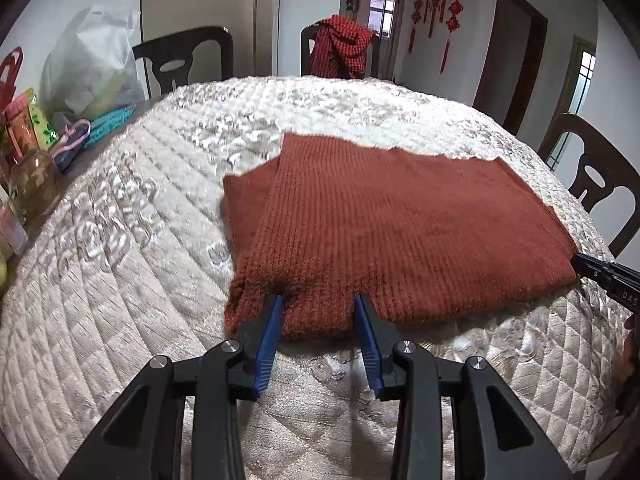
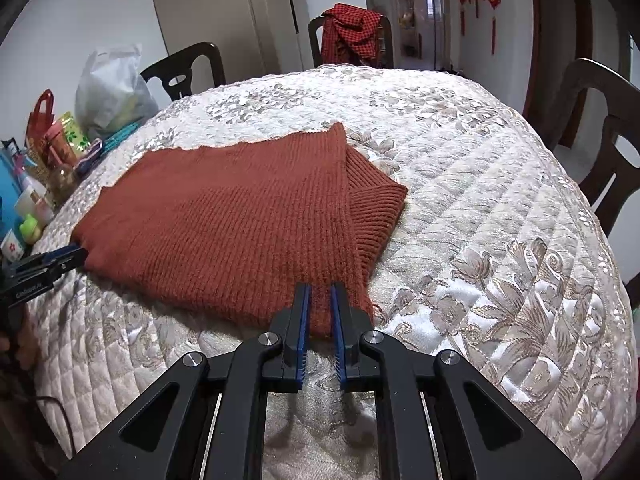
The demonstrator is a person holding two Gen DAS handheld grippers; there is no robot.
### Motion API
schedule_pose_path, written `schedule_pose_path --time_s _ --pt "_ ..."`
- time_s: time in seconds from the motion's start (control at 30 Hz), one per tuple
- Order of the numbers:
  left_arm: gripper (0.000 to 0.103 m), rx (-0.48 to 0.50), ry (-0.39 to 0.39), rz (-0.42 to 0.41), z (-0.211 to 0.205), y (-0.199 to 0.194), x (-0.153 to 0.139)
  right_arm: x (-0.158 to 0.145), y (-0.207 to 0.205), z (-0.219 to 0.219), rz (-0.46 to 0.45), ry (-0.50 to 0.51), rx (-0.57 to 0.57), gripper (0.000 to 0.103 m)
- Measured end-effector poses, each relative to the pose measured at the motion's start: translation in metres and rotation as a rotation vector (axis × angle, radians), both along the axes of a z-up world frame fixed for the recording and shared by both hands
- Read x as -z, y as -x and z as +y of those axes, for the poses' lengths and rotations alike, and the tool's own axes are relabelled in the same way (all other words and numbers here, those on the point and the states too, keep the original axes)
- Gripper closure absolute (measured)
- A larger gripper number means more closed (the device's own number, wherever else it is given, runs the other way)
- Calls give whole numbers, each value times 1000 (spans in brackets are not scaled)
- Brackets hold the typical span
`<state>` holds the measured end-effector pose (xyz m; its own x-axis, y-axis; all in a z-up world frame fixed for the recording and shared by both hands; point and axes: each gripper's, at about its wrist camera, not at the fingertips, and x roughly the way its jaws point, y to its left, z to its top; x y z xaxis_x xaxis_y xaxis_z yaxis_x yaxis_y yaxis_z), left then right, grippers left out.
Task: Fold small clothes
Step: 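Fold the sweater's side edge inward over the body with the right tool, then move both open tools to the folded sweater bundle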
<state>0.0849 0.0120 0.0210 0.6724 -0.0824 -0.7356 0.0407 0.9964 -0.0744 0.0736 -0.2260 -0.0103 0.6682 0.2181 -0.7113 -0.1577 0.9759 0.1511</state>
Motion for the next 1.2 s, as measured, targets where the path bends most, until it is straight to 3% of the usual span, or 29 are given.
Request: schedule_pose_path --time_s 0.17,0.3,0.5,0.7,0.8,0.9,1.2 --pt "63 38 -11 -59 -18 2 -14 -9 7 13 -36 -1 -18 84" --pt "63 68 -27 -4 -31 -7 1 -4 8 34 -33 40 -89 70" --pt "63 63 -15 12 -29 -8 6 1 7 31 -5 33 -93 70" --pt "63 52 0 1 -22 9 3 -2 20 15 3 -43 -64 70" --pt "60 36 44 16 -11 17 7 -3 28 4 18 -119 -52 69" --pt "58 3 142 21 11 29 12 5 33 -8 65 -202 -33 55" --pt "44 -79 347 -7 47 24 14 13 24 -26 70 -372 25 54"
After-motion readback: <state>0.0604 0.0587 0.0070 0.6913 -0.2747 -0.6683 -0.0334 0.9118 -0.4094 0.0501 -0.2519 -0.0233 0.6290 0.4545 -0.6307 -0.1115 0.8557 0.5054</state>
